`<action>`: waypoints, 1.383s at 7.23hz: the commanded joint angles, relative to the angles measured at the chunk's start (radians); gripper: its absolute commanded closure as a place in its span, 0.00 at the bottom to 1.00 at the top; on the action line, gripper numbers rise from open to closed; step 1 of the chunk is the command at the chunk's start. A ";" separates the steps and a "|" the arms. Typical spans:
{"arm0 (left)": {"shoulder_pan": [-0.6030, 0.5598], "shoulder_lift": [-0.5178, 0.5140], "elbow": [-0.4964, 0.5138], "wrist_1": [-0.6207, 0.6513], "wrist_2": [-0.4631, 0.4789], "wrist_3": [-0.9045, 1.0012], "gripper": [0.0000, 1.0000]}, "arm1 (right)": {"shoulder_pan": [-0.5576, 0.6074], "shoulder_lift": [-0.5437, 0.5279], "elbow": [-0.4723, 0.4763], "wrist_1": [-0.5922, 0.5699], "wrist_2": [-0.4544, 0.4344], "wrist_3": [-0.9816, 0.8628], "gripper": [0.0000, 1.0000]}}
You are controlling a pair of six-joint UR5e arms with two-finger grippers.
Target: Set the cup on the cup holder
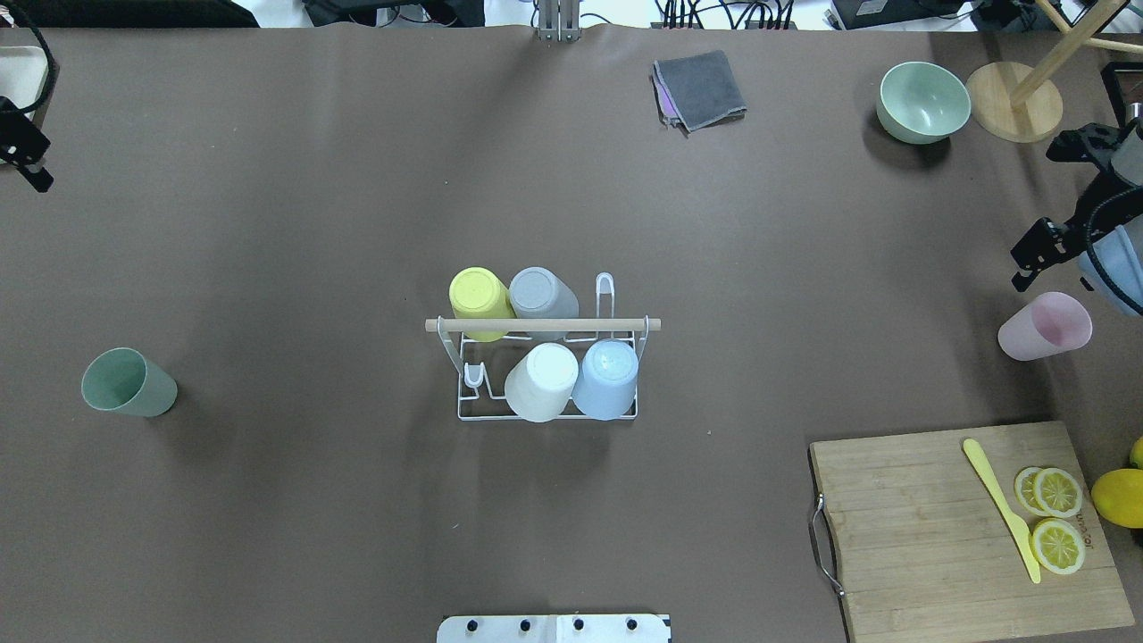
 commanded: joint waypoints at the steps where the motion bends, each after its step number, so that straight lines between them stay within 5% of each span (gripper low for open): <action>1: 0.112 -0.031 -0.034 0.106 0.000 0.000 0.02 | 0.008 0.007 -0.048 -0.028 -0.005 -0.049 0.01; 7: 0.259 -0.040 0.036 0.247 0.000 0.002 0.02 | 0.025 0.116 -0.150 -0.102 0.007 -0.051 0.01; 10: 0.275 -0.054 0.176 0.246 -0.006 0.078 0.02 | 0.016 0.183 -0.228 -0.168 0.009 -0.058 0.02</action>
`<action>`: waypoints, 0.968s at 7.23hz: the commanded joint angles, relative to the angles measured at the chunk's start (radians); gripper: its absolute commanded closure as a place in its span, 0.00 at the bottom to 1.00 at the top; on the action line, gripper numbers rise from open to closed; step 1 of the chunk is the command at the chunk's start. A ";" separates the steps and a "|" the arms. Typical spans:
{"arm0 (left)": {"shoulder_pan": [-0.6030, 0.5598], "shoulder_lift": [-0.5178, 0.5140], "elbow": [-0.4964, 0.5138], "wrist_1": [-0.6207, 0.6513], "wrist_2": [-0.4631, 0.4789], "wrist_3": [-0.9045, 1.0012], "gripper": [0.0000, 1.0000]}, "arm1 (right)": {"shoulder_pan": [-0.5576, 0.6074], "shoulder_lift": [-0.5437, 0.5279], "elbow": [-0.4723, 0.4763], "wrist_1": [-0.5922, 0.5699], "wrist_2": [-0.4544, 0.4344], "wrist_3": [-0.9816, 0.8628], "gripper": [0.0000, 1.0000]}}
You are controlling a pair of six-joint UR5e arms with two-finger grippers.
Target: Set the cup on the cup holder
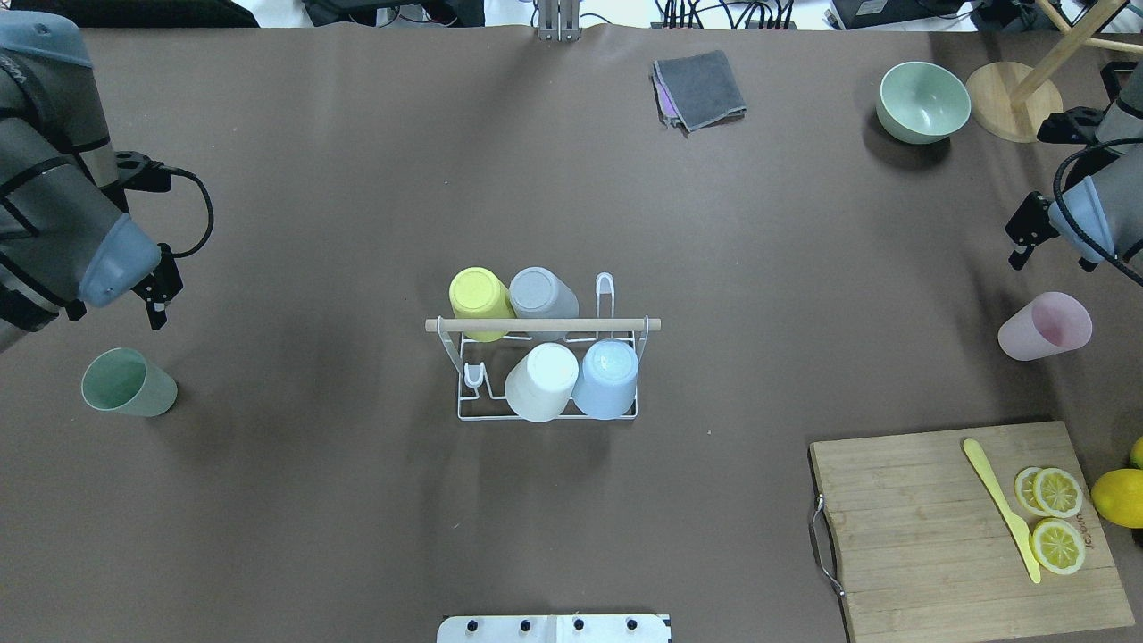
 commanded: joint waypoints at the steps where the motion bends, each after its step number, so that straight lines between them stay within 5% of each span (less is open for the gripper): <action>1: 0.007 -0.026 0.132 0.004 -0.060 0.075 0.02 | -0.014 0.031 -0.044 -0.058 -0.001 -0.042 0.02; 7: 0.007 -0.066 0.263 0.005 -0.134 0.127 0.02 | -0.054 0.060 -0.067 -0.137 -0.003 -0.116 0.02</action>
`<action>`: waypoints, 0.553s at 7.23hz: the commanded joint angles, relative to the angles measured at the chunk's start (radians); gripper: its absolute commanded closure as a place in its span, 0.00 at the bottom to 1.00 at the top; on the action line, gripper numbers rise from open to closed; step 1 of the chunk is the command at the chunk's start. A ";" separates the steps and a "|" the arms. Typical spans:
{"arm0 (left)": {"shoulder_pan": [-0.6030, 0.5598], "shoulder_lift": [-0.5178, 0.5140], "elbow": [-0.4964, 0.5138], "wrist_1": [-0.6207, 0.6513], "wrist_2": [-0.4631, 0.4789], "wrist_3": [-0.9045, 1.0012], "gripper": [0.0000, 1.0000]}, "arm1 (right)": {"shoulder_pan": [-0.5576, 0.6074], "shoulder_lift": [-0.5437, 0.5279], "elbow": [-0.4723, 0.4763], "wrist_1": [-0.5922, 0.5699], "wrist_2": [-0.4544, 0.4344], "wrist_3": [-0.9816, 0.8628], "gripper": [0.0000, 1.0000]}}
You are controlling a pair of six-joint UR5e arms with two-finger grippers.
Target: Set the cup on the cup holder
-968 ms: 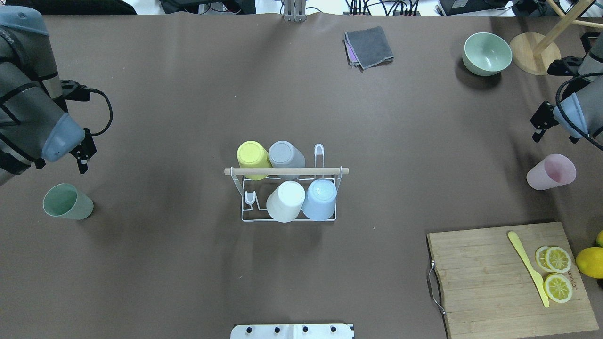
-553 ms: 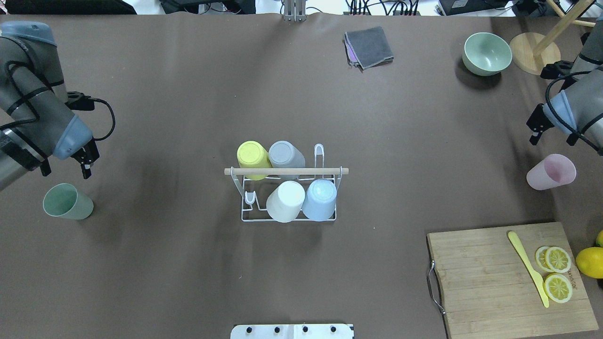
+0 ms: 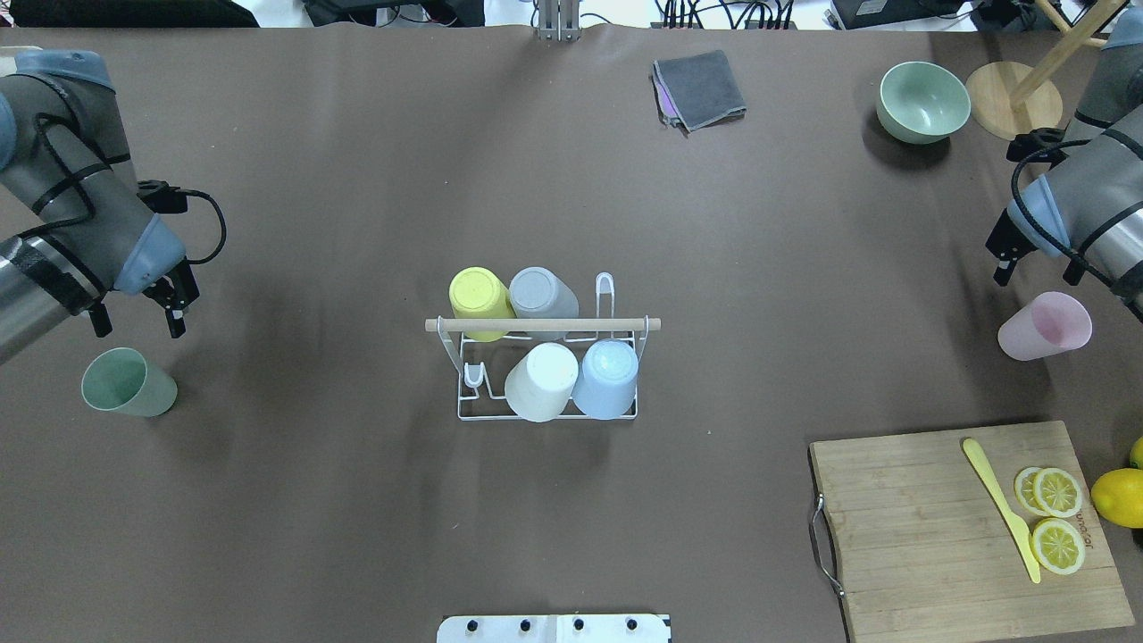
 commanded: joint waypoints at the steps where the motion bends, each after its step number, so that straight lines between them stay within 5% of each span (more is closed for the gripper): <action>1: 0.001 -0.002 0.050 0.002 -0.031 0.002 0.02 | -0.010 0.000 -0.006 -0.007 -0.005 -0.052 0.02; 4: 0.013 -0.007 0.068 0.053 -0.055 0.051 0.02 | -0.015 -0.005 -0.012 -0.007 -0.005 -0.040 0.01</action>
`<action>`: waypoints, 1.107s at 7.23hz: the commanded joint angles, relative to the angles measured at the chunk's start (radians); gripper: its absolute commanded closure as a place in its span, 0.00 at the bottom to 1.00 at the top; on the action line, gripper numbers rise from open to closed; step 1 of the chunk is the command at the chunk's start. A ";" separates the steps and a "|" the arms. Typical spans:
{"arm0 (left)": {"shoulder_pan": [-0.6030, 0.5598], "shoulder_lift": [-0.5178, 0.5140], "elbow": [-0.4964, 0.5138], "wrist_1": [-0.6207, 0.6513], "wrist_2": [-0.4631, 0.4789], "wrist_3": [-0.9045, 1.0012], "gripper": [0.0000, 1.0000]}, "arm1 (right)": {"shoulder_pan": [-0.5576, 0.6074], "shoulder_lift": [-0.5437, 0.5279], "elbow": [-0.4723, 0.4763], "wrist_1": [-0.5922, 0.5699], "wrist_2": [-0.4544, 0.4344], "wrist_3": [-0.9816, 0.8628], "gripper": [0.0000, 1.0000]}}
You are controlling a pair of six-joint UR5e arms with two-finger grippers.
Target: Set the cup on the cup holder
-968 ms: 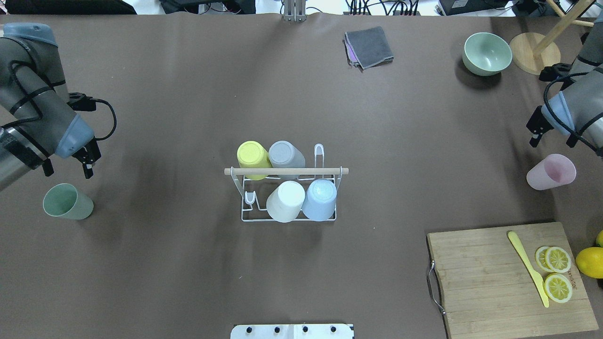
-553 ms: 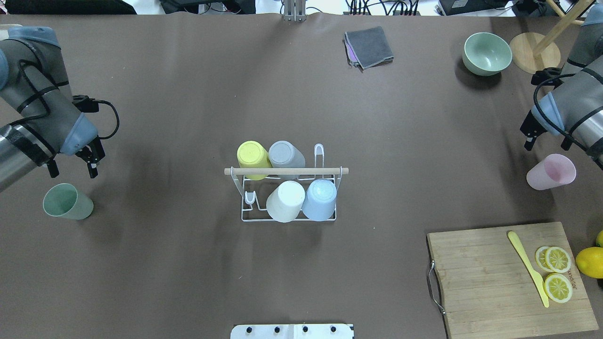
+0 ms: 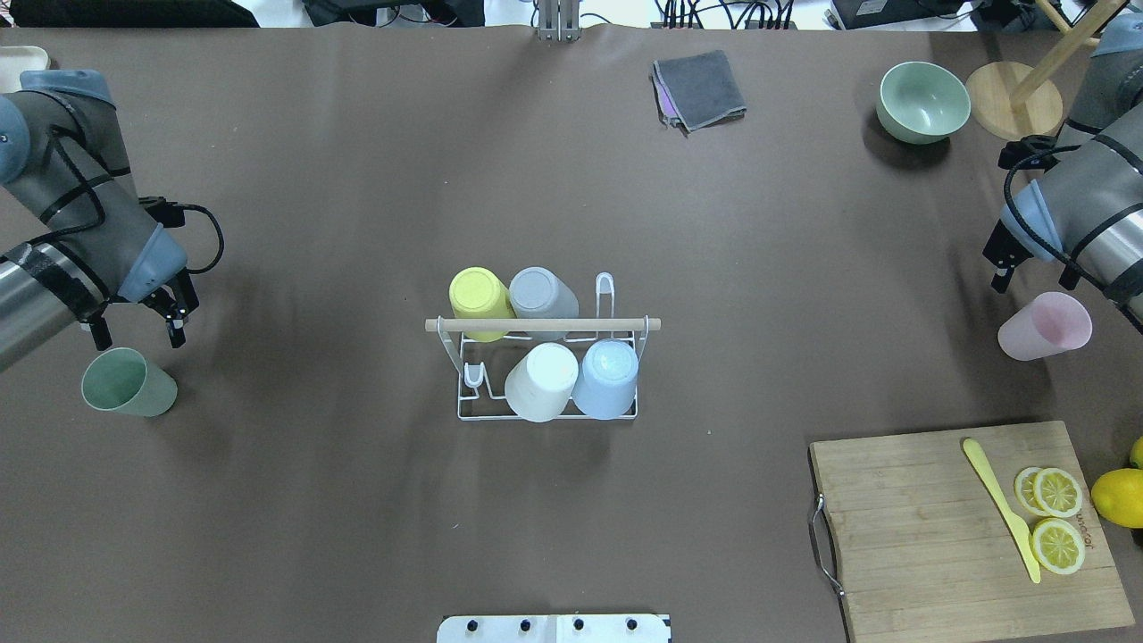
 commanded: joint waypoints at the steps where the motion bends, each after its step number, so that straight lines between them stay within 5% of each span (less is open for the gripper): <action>1: 0.002 -0.002 0.018 0.063 -0.039 0.079 0.02 | -0.004 -0.003 -0.029 -0.002 0.004 0.008 0.01; 8: 0.034 -0.001 0.070 0.070 -0.076 0.118 0.03 | -0.042 -0.003 -0.063 -0.042 0.016 -0.045 0.01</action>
